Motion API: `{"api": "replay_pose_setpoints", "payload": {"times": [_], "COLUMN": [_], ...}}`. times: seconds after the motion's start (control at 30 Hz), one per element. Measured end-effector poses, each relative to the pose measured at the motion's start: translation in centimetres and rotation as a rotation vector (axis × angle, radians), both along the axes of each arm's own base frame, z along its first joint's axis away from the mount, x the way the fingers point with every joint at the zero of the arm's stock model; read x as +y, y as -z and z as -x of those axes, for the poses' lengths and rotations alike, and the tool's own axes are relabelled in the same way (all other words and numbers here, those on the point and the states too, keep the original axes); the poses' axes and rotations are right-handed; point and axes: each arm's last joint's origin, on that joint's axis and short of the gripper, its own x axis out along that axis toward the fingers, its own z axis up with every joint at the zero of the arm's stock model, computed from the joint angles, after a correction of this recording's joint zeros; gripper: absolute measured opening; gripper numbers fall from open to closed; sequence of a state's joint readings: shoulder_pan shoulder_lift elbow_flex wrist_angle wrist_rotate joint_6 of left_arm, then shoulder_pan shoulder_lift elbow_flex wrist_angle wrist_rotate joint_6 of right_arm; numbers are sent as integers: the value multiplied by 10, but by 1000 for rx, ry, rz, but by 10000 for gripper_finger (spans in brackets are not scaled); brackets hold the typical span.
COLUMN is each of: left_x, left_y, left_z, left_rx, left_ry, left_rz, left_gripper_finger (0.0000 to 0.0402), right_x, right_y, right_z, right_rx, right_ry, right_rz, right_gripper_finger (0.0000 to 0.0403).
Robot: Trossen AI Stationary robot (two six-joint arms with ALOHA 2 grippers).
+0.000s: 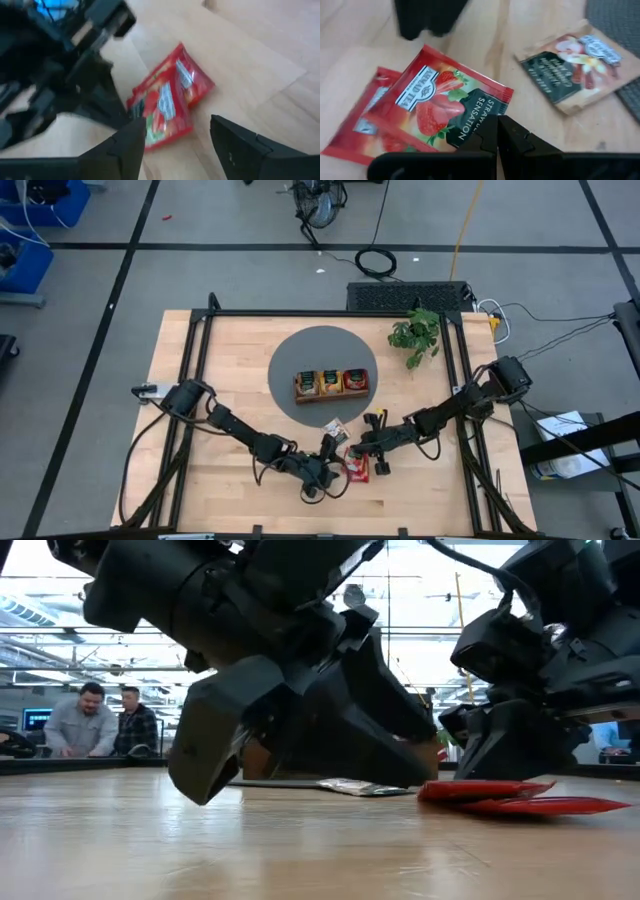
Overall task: Pick & Place Tea
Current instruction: Put the red tea bag into the right section of the wooden organizer
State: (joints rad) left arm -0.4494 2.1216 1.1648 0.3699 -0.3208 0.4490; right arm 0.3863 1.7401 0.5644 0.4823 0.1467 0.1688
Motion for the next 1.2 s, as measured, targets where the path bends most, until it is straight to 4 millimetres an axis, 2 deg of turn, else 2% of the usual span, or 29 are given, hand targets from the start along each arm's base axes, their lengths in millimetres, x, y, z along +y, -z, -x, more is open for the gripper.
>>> {"api": "replay_pose_setpoints", "payload": {"times": [0.27,0.47,0.67,0.8,0.93,1.1,1.2], "left_x": [11,11,13,22,27,27,28], "left_y": [5,18,18,18,20,20,21], "left_z": [-3,-12,-21,-24,-26,-25,-24], "left_rx": [45,35,32,31,46,47,61], "left_ry": [15,26,15,-63,-109,-116,-119], "left_rz": [-3,21,32,61,98,94,87], "left_gripper_finger": [188,184,184,178,130,21,10], "right_x": [-5,-10,-11,-11,-11,-10,-10], "right_y": [-2,10,24,27,26,25,24], "right_z": [-4,-9,-12,-13,-13,-14,-15], "right_rx": [-27,-12,-4,-4,-12,-21,-36], "right_ry": [42,79,70,83,82,81,79], "right_rz": [-24,-72,-123,-135,-138,-142,-147], "right_gripper_finger": [0,0,0,0,0,0,0]}}
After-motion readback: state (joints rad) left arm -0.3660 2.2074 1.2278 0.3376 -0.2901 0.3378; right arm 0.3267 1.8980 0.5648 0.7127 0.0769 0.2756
